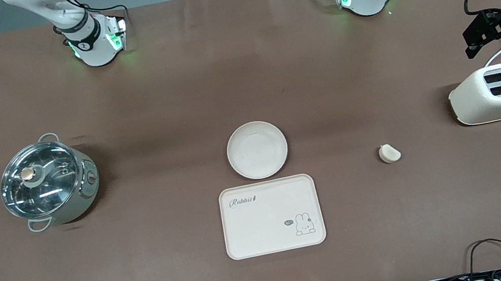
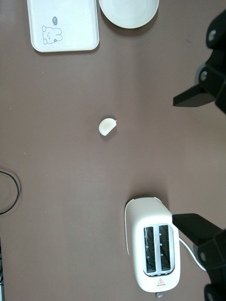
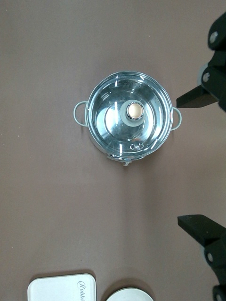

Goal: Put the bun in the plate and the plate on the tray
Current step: 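Reach the left gripper to the bun while the right gripper moves out, then grasp the bun with the left gripper while the right gripper reaches the plate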

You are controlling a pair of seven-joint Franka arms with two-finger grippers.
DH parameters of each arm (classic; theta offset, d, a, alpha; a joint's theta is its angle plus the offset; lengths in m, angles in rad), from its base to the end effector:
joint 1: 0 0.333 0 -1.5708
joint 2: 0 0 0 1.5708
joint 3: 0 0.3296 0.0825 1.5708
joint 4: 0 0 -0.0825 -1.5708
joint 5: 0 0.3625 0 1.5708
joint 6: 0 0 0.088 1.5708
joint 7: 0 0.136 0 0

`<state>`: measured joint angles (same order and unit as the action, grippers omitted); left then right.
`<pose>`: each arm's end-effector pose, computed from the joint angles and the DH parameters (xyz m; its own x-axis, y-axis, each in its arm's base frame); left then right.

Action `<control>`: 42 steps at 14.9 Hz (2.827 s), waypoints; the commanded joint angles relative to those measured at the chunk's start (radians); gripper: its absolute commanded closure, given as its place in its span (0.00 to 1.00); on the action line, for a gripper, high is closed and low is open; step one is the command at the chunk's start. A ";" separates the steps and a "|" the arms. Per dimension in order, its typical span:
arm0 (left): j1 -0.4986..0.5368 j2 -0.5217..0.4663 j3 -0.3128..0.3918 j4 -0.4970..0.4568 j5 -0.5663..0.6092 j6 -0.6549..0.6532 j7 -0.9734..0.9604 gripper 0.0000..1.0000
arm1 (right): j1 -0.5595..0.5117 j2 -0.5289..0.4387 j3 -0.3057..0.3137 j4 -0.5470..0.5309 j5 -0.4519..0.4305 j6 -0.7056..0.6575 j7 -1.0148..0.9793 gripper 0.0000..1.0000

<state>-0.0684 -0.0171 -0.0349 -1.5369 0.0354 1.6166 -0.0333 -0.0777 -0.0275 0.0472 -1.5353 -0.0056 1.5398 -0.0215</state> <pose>0.5330 -0.0507 0.6381 0.9927 -0.0711 0.0978 -0.0682 -0.9971 -0.0327 0.5221 -0.0163 0.6368 0.9995 -0.0091 0.0318 -0.0094 -0.9999 0.0076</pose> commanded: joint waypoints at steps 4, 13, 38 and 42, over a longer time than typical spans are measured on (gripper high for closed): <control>0.004 0.014 -0.005 0.031 0.001 -0.027 0.033 0.00 | 0.001 -0.006 -0.001 -0.009 0.019 0.010 0.002 0.00; -0.001 0.383 -0.008 -0.040 0.000 0.185 -0.002 0.00 | 0.096 0.128 0.000 -0.026 0.121 0.170 0.031 0.00; -0.106 0.594 -0.250 -0.103 -0.097 0.529 -0.565 0.89 | 0.581 0.596 0.000 -0.318 0.555 1.039 0.193 0.00; -0.229 0.660 -0.252 -0.092 -0.120 0.575 -0.765 0.86 | 0.687 0.690 0.000 -0.312 0.634 1.197 0.205 0.00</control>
<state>-0.2539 0.5909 -0.2933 -1.6535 -0.0690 2.1650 -0.7264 0.5624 0.6257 0.0566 -1.8446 0.5834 2.6671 0.1680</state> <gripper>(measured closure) 0.877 0.000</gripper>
